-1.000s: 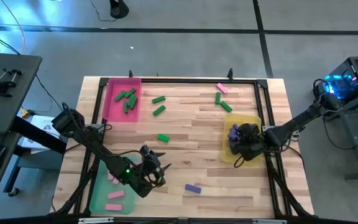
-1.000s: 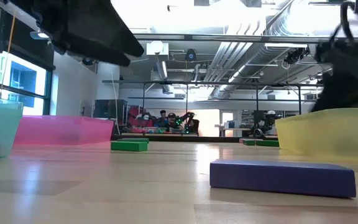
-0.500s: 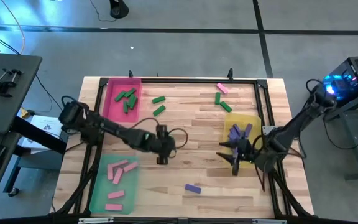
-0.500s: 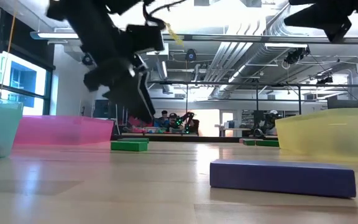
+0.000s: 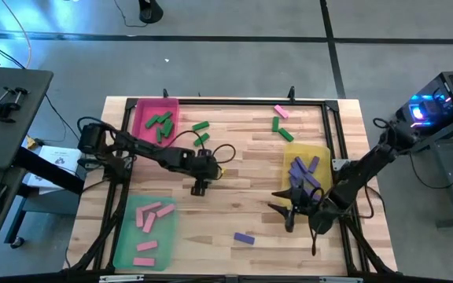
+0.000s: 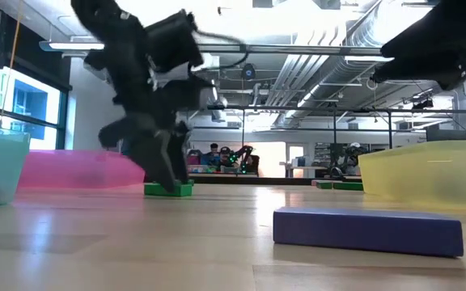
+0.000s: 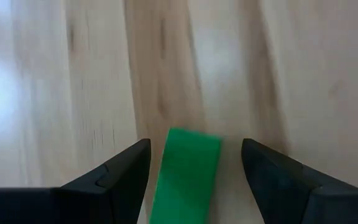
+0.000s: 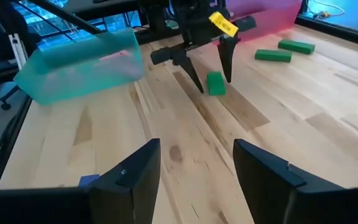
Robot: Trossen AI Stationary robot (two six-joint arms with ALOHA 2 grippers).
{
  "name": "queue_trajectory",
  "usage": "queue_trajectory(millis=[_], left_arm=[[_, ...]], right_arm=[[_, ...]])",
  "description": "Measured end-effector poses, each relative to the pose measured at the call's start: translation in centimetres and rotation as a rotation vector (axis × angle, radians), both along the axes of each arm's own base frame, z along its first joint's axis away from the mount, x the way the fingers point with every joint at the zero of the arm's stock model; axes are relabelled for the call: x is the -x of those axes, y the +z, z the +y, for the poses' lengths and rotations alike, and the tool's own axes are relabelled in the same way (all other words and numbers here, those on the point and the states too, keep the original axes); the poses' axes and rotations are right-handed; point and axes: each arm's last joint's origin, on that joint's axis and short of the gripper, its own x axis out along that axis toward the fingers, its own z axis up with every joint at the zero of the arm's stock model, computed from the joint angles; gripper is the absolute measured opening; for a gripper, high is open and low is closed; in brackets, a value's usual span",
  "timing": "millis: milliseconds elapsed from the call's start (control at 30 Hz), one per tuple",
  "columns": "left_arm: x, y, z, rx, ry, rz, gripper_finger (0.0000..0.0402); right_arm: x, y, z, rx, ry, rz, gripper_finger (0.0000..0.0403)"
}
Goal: Sort blocks
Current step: Put the green block into the pink bin
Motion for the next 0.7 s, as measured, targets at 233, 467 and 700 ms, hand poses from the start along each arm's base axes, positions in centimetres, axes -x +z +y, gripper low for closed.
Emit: queue_trajectory(millis=[233,467,700], left_arm=[[1.8,-2.4,0.9,0.082,0.143,-0.077,0.0229],[3.4,-4.2,0.1,0.176,0.193,-0.209,0.0153],[3.6,-4.1,-0.6,0.185,0.314,-0.295,0.0102]], right_arm=[[-0.1,-0.1,0.1,-0.002,0.002,-0.007,0.0188],[-0.2,0.0,0.2,0.000,0.006,-0.015,0.0188],[-0.2,0.0,0.2,-0.004,0.005,-0.016,0.0188]])
